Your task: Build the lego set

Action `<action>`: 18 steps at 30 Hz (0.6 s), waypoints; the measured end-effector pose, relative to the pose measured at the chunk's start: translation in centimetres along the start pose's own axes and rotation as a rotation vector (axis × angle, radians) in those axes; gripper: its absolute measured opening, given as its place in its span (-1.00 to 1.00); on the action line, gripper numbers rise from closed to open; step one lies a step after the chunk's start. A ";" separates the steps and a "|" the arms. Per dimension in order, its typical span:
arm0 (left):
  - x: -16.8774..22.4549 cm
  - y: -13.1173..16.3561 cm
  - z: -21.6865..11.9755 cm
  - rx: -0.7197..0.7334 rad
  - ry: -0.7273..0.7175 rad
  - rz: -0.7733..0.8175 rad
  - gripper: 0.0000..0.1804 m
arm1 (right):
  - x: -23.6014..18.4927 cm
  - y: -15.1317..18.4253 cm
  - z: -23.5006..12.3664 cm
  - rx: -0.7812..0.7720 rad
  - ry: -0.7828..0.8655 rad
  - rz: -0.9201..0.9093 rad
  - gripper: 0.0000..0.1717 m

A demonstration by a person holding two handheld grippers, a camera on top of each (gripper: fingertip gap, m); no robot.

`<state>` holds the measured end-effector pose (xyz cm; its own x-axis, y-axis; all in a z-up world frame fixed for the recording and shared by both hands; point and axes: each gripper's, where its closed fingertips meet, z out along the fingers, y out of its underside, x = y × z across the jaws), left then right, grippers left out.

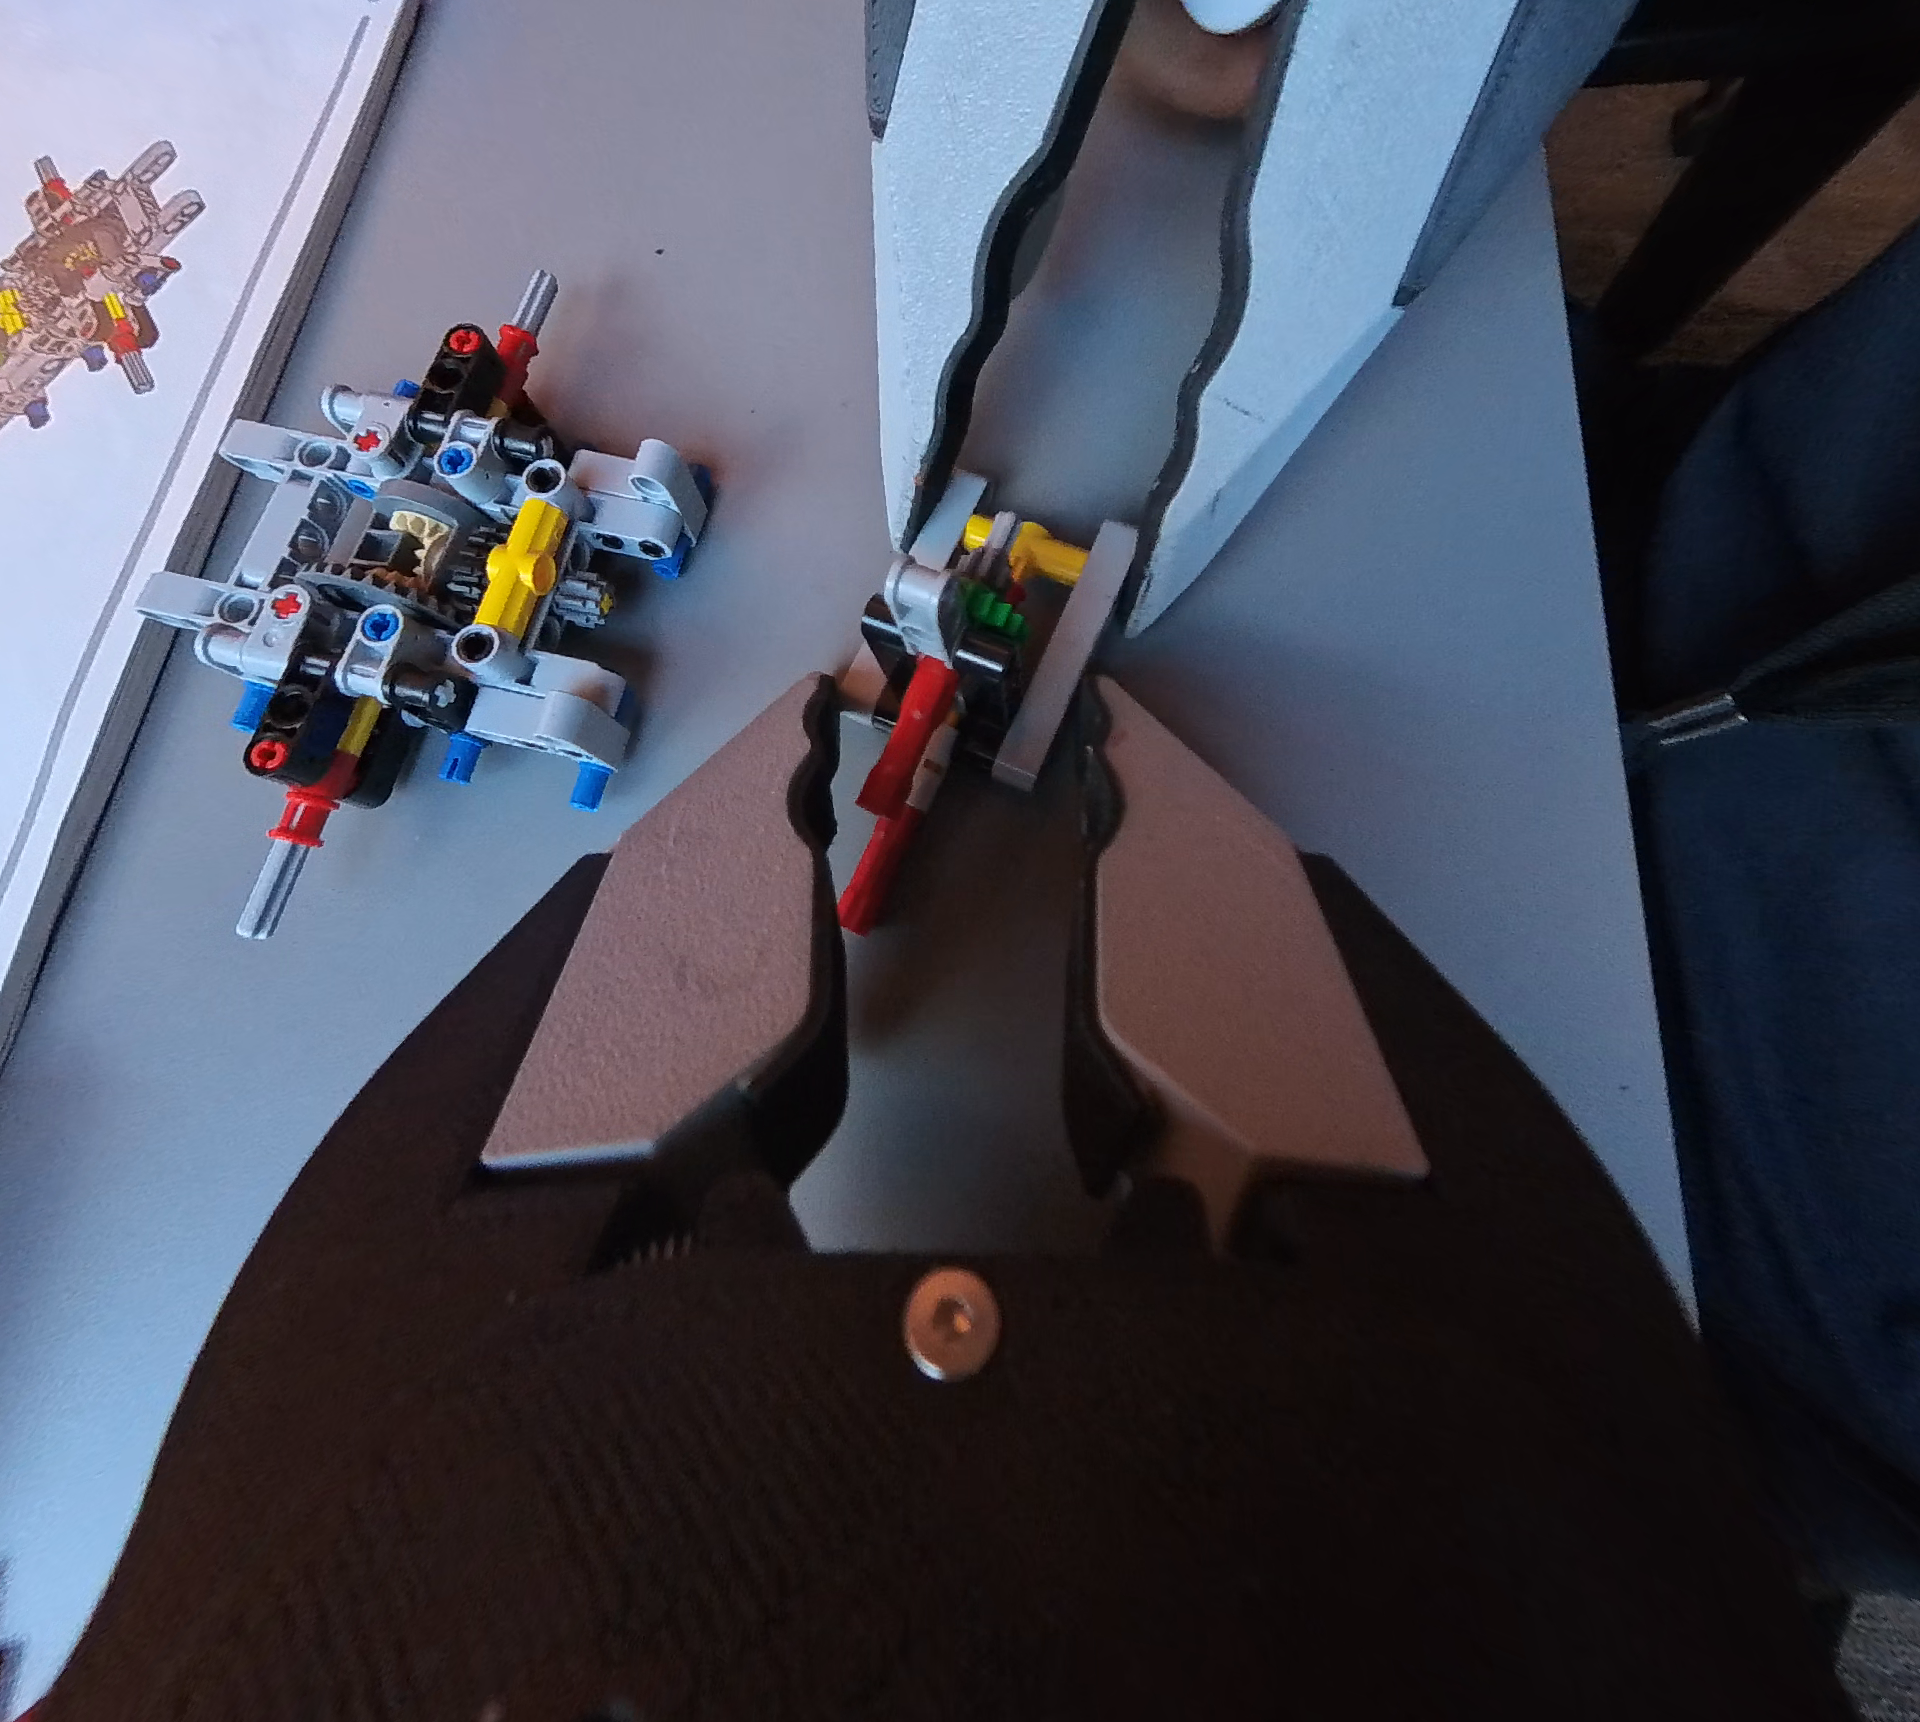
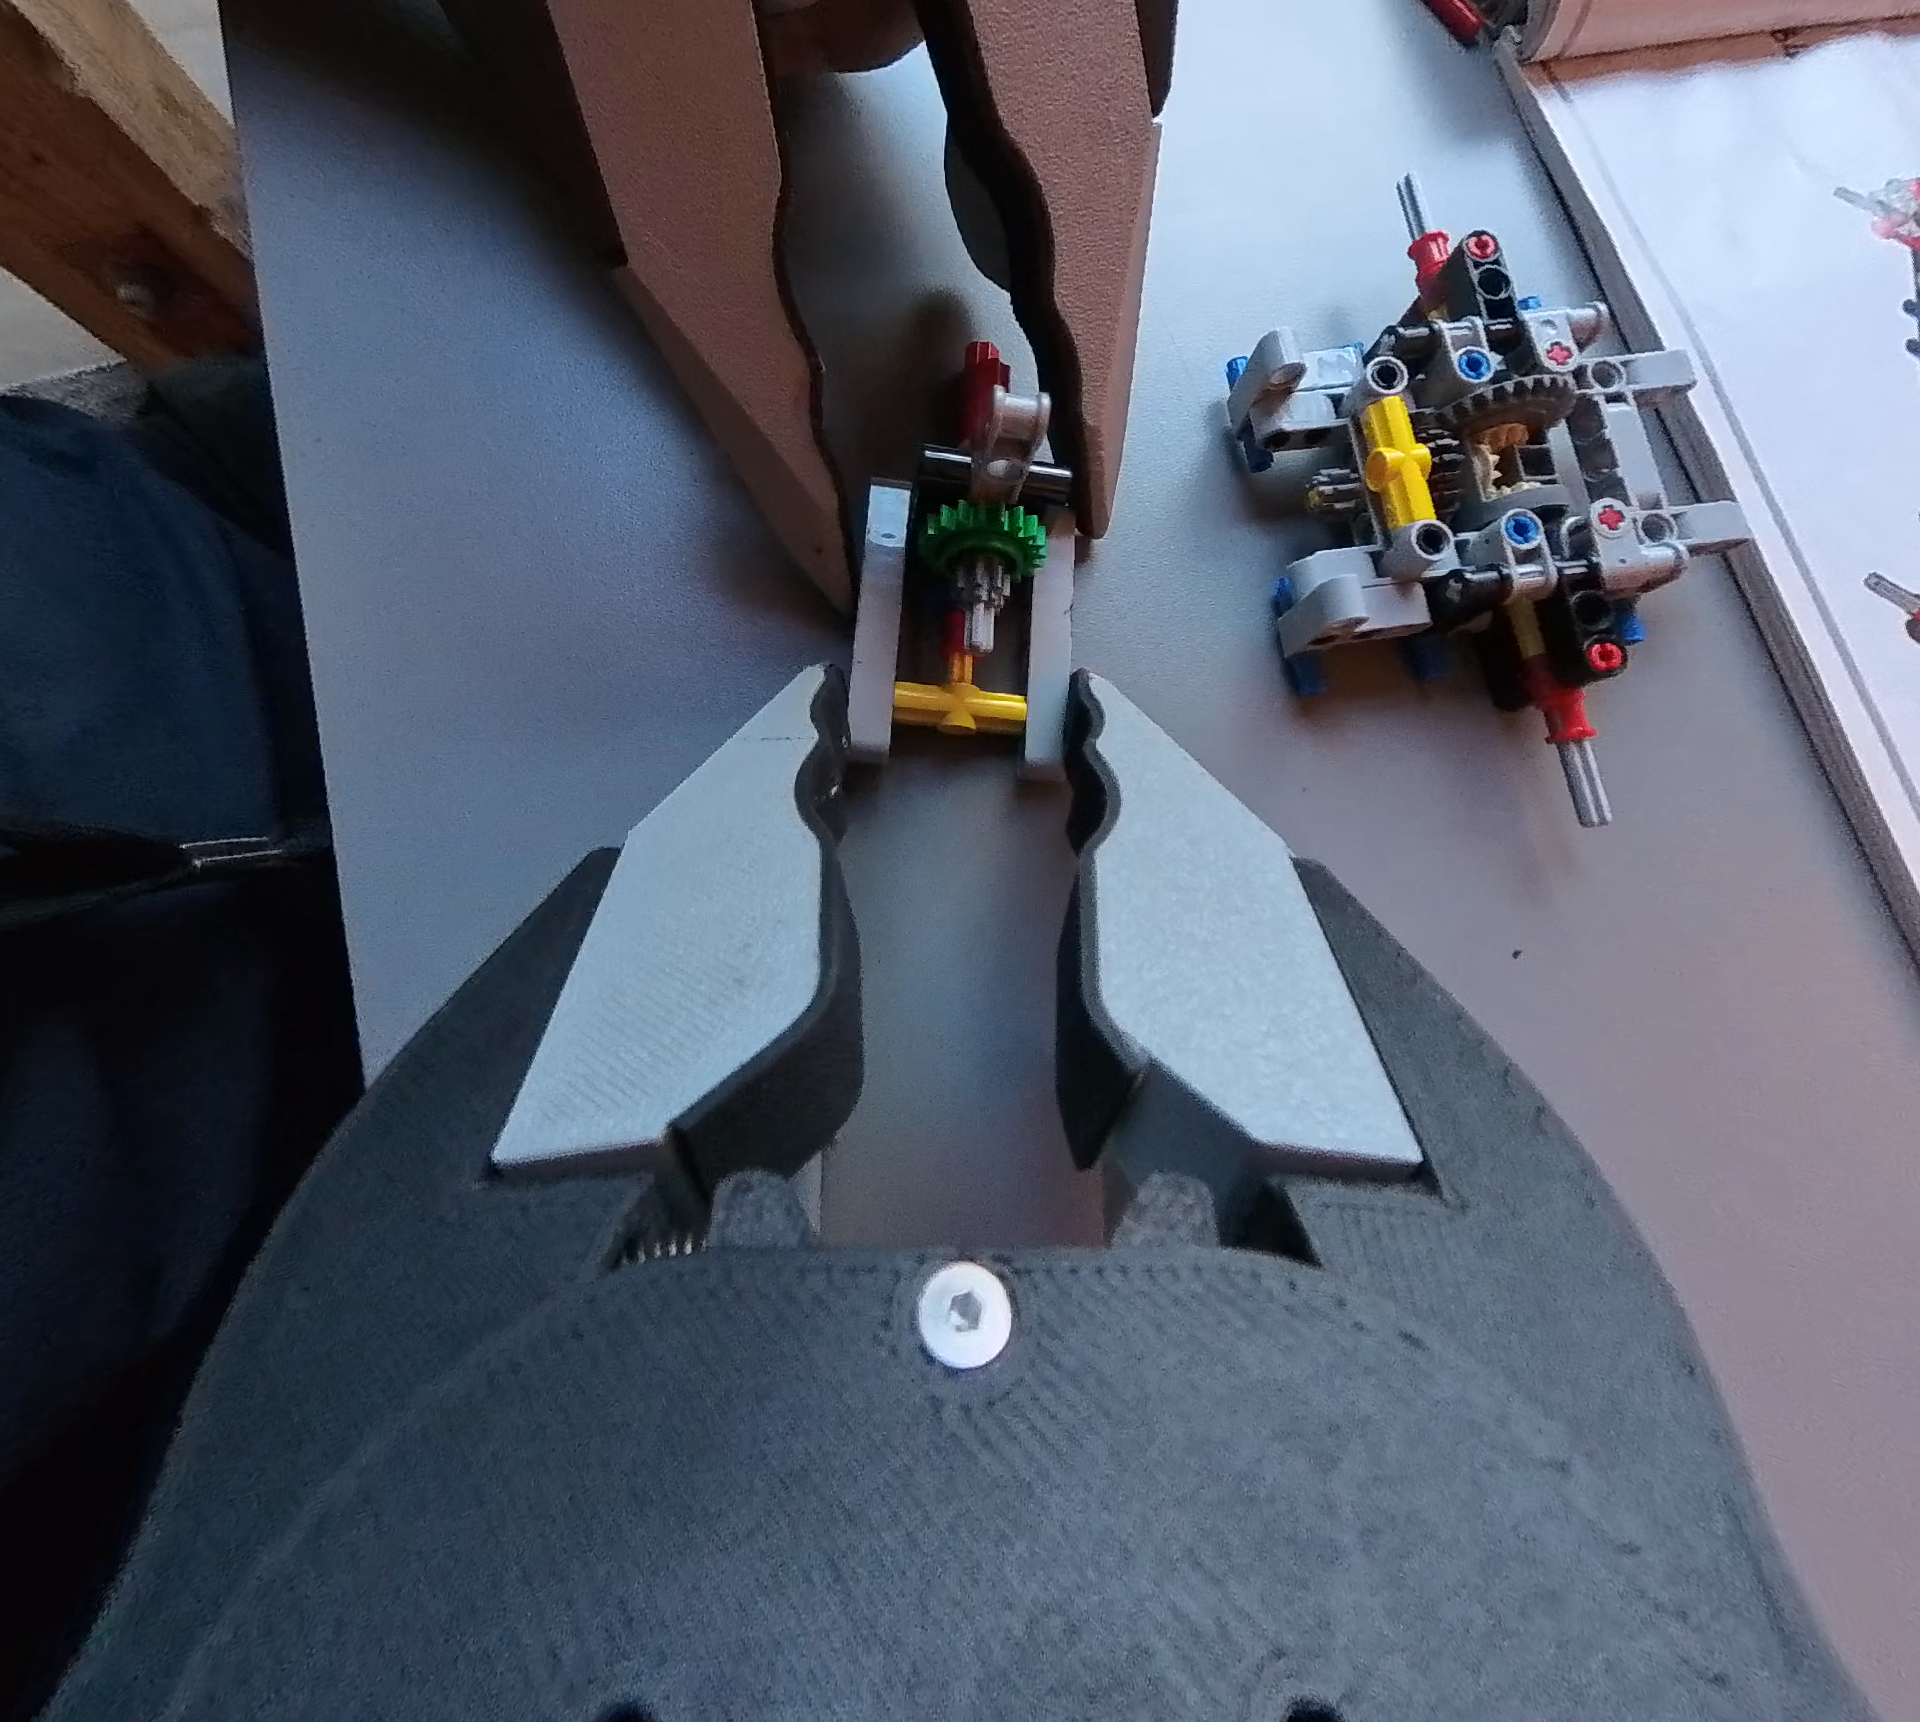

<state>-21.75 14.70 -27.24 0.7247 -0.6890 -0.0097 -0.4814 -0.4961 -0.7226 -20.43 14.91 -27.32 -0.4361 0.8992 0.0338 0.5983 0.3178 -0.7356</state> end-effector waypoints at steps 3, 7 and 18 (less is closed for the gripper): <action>-0.1 0.0 0.0 -0.001 -0.008 -0.002 -0.53 | 0.1 0.0 0.0 -0.002 -0.012 -0.005 -0.54; -0.1 0.0 0.0 -0.002 -0.014 -0.001 -0.54 | 0.1 0.0 0.0 -0.005 -0.018 -0.018 -0.54; -0.3 -0.1 -0.2 0.016 0.074 -0.073 -0.38 | -0.3 -0.5 0.3 0.018 -0.083 -0.004 -0.54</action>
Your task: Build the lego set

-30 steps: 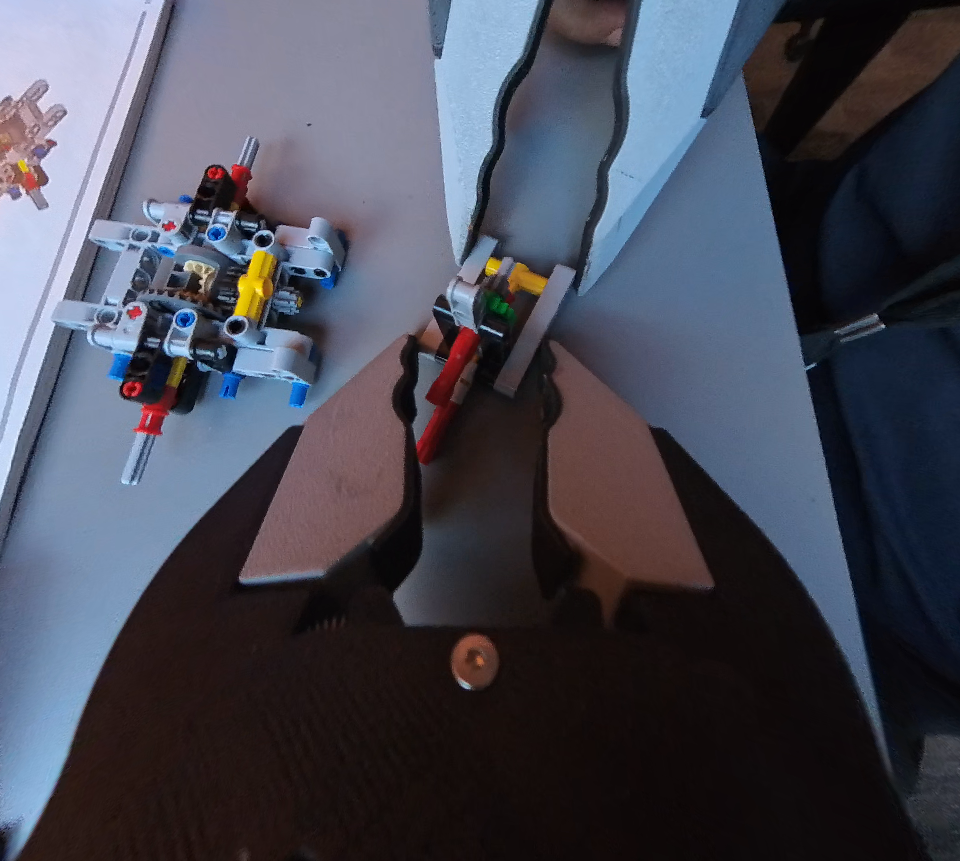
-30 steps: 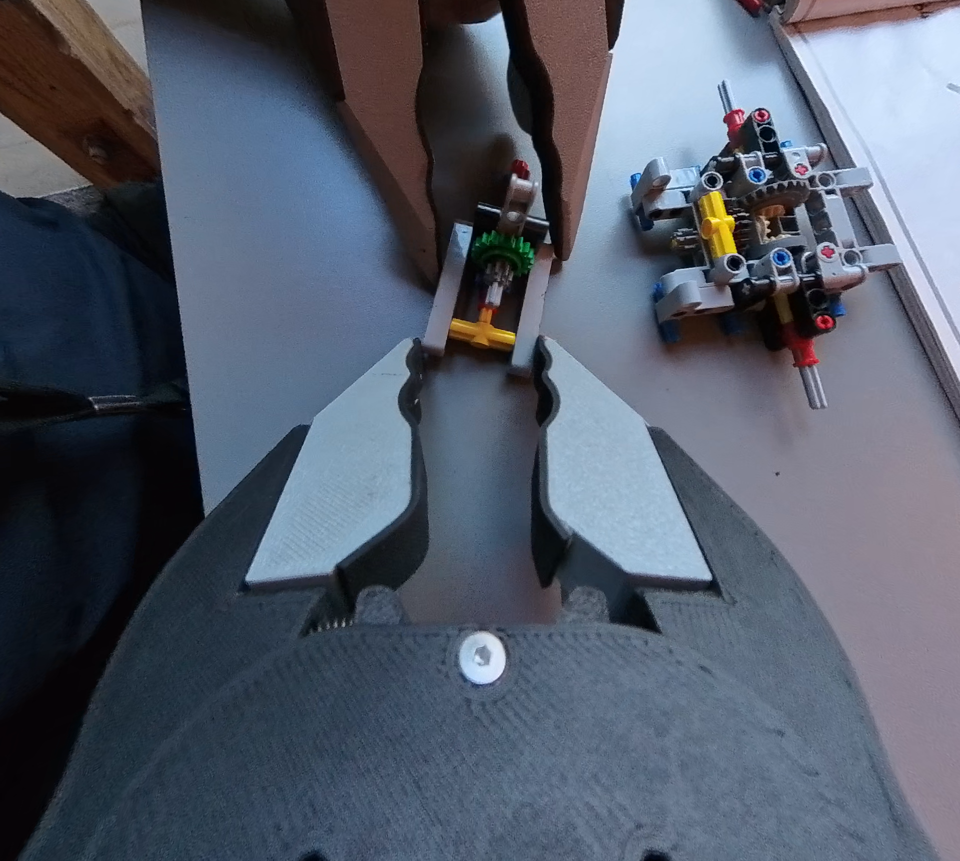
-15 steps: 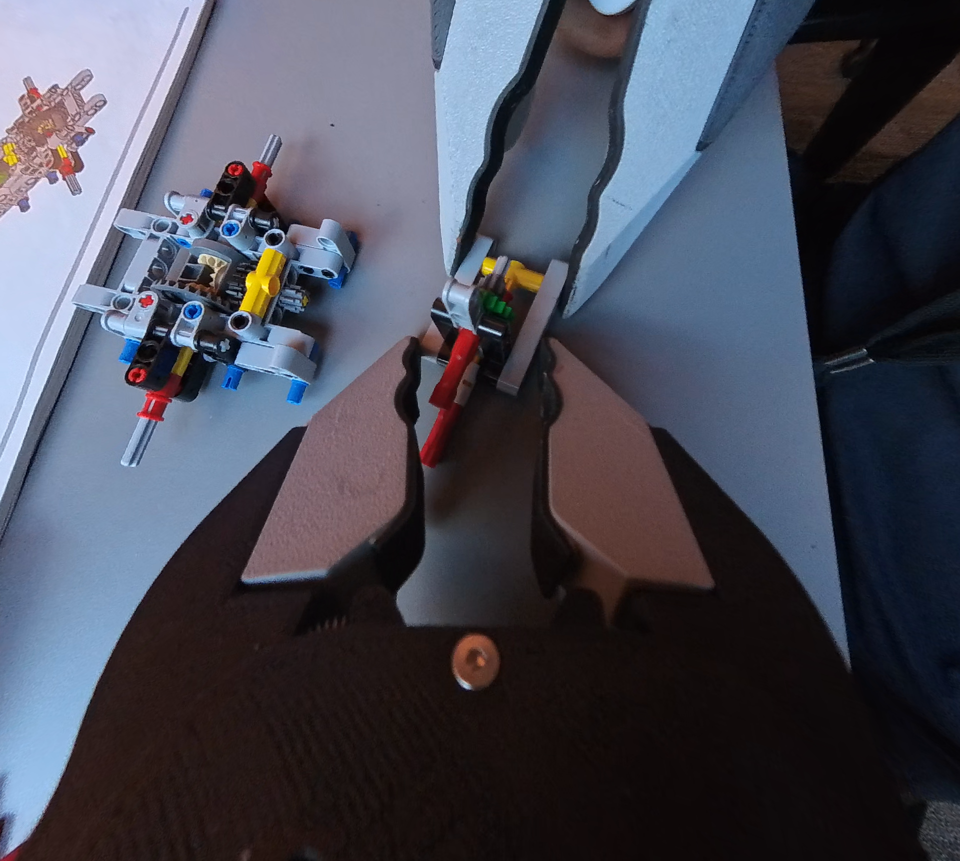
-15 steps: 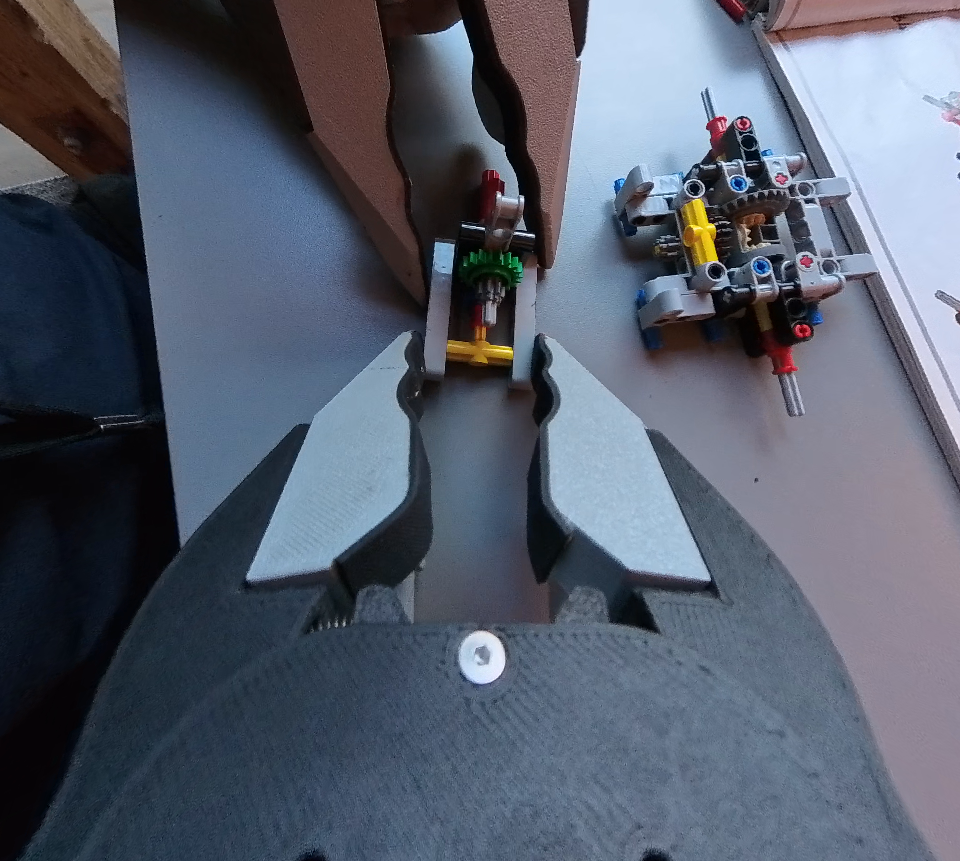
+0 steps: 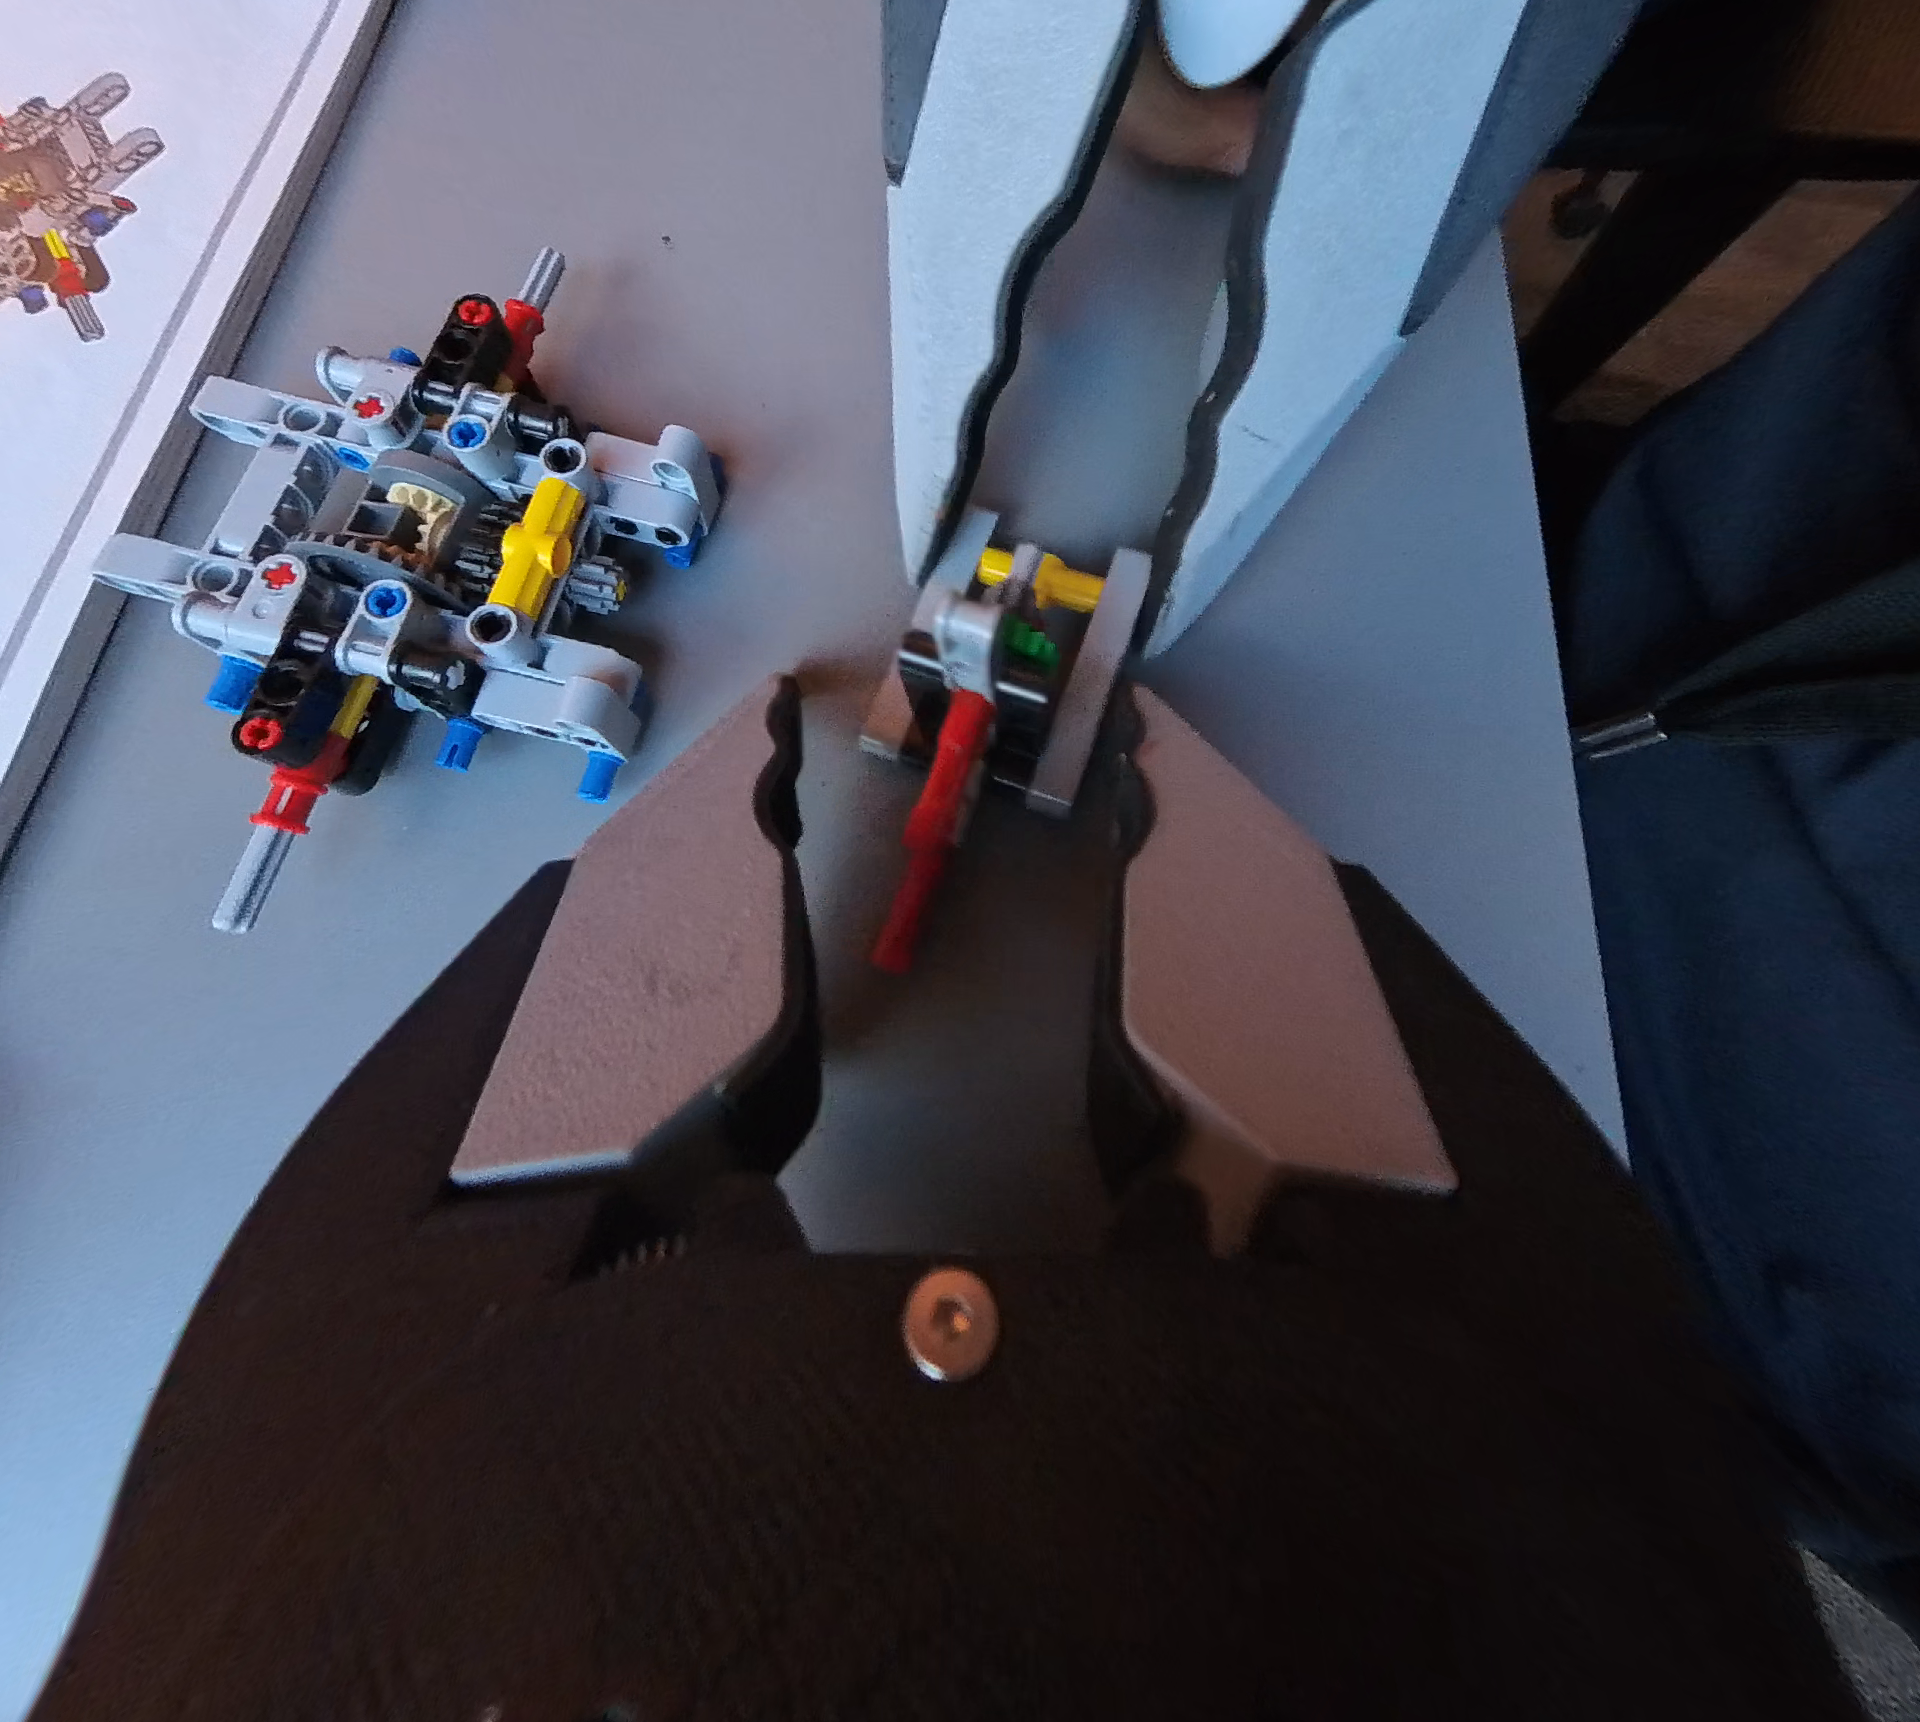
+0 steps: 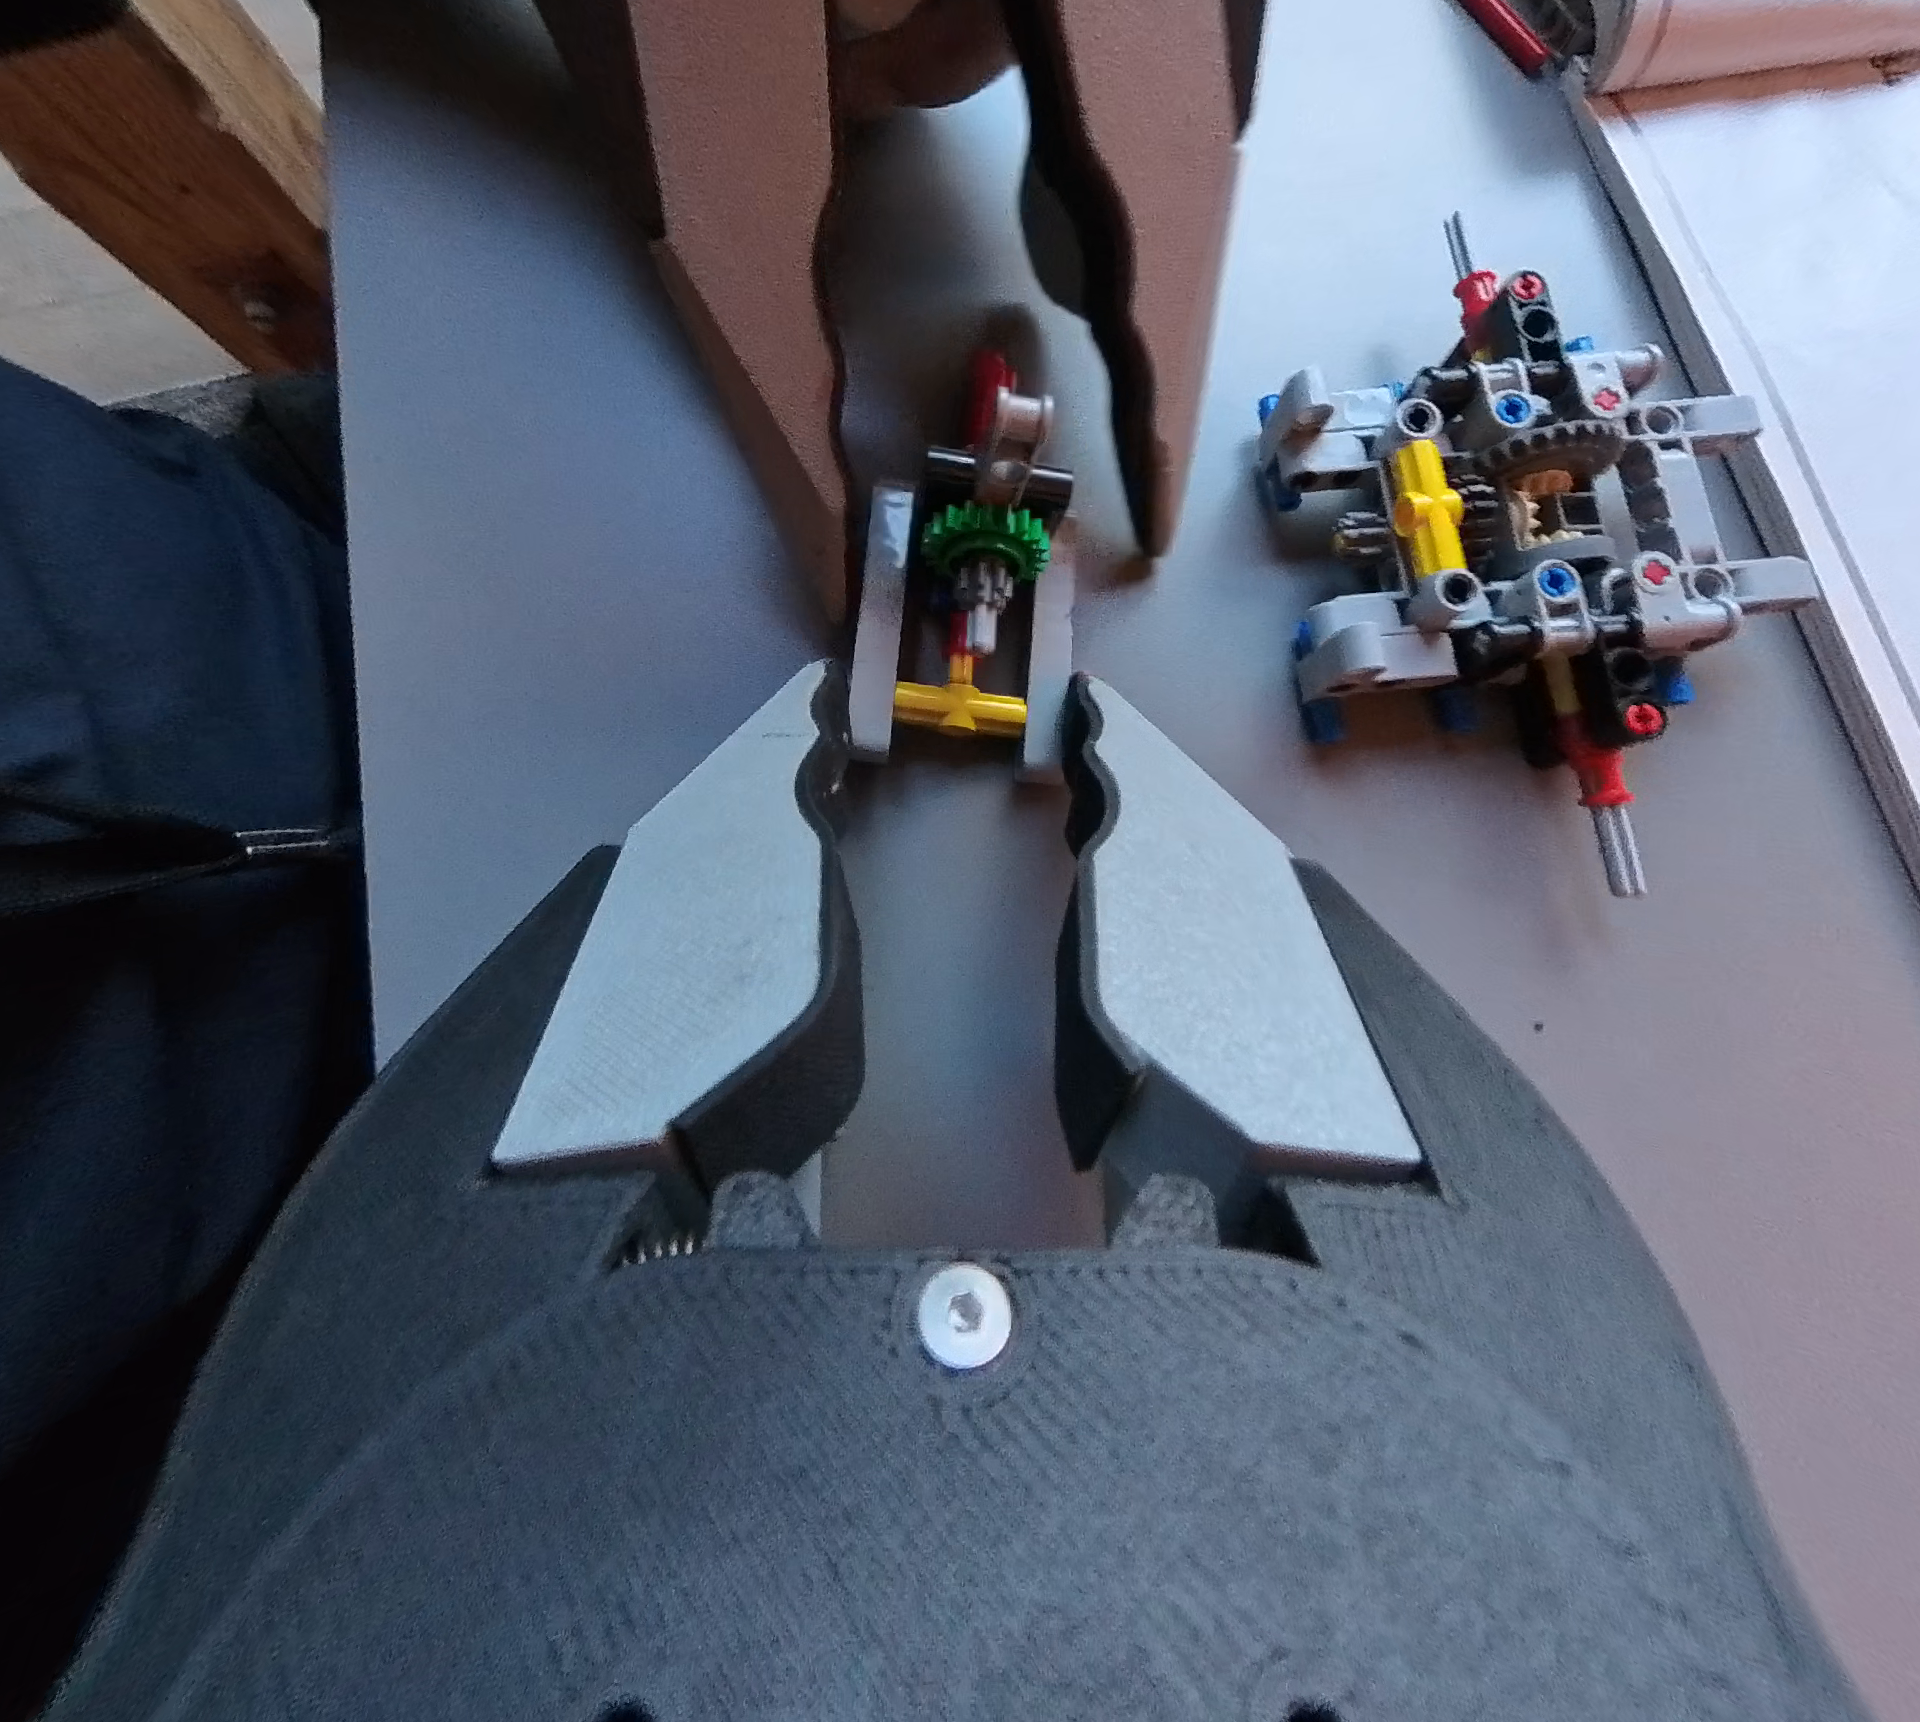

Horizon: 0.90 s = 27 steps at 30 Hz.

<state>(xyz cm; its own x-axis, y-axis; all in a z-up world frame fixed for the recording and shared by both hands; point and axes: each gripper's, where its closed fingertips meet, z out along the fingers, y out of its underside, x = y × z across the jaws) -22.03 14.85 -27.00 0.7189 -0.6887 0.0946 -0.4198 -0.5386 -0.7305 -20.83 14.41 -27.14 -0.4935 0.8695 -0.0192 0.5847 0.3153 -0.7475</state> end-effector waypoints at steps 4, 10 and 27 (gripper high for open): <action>0.9 0.1 0.1 -0.007 0.046 0.049 -0.53 | -0.2 -0.2 0.2 -0.005 0.020 -0.052 -0.54; 0.4 0.0 0.2 -0.006 -0.002 0.051 -0.55 | 0.4 -0.2 0.2 -0.005 0.026 -0.030 -0.55; -0.2 0.0 0.2 -0.004 -0.035 0.027 -0.56 | 1.2 -0.4 0.1 0.006 0.052 -0.012 -0.55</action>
